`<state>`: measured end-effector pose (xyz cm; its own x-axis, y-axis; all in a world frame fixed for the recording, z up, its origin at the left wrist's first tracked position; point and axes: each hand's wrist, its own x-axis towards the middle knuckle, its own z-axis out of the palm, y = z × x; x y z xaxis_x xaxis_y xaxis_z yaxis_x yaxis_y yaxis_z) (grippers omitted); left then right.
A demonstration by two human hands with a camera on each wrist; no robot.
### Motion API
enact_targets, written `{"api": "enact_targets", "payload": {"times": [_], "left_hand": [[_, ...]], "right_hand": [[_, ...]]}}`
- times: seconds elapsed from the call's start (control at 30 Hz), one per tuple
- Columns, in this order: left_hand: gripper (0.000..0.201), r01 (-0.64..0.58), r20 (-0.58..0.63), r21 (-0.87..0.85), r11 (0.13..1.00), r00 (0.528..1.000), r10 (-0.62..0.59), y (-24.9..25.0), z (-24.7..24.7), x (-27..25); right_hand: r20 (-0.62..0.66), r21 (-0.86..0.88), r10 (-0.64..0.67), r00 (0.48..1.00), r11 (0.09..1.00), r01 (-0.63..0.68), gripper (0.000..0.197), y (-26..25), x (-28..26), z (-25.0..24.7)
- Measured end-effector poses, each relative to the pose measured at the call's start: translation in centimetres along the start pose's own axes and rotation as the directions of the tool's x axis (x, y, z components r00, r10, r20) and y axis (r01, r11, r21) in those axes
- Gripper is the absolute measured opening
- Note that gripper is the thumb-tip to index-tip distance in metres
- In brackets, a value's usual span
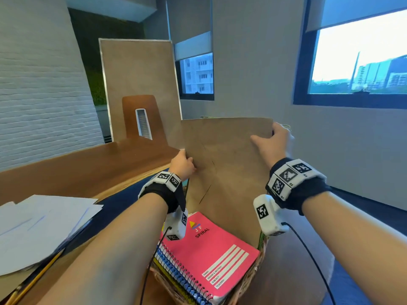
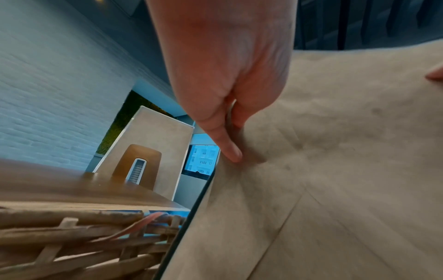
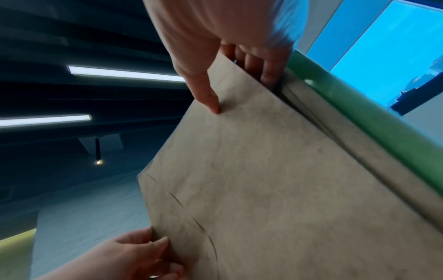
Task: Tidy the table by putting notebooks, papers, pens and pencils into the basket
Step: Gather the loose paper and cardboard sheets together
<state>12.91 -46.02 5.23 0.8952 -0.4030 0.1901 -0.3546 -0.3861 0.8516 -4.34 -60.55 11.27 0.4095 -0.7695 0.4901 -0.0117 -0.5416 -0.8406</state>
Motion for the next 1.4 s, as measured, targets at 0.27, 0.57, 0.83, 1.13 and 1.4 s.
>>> {"api": "enact_targets", "payload": {"times": [0.27, 0.57, 0.83, 1.13, 1.4], "left_hand": [[0.012, -0.039, 0.007, 0.040, 0.998, 0.999, 0.039, 1.0, 0.6, 0.0], [0.003, -0.032, 0.070, 0.124, 0.992, 0.997, 0.023, 0.3, 1.0, -0.8], [0.007, 0.003, 0.094, 0.205, 0.979, 0.995, -0.022, 1.5, 0.5, -0.2], [0.031, -0.050, 0.110, 0.392, 0.919, 0.994, 0.007, 1.6, 0.5, -0.3], [0.058, -0.024, 0.065, 0.343, 0.939, 0.998, 0.002, 2.0, 1.3, -0.4]], "right_hand": [[-0.138, 0.125, -0.055, 0.989, 0.990, 0.072, 0.027, -1.5, -0.1, -0.2], [-0.088, 0.035, -0.047, 0.995, 0.998, 0.051, 0.018, -0.9, -0.4, 0.0], [-0.132, -0.022, -0.081, 0.988, 0.997, 0.078, 0.026, -0.3, 0.3, -0.6], [-0.188, -0.068, 0.000, 0.982, 0.998, -0.013, 0.061, -0.2, 0.5, -0.5], [-0.153, 0.073, 0.091, 0.984, 0.994, -0.080, 0.058, 0.6, -0.1, -0.3]]}}
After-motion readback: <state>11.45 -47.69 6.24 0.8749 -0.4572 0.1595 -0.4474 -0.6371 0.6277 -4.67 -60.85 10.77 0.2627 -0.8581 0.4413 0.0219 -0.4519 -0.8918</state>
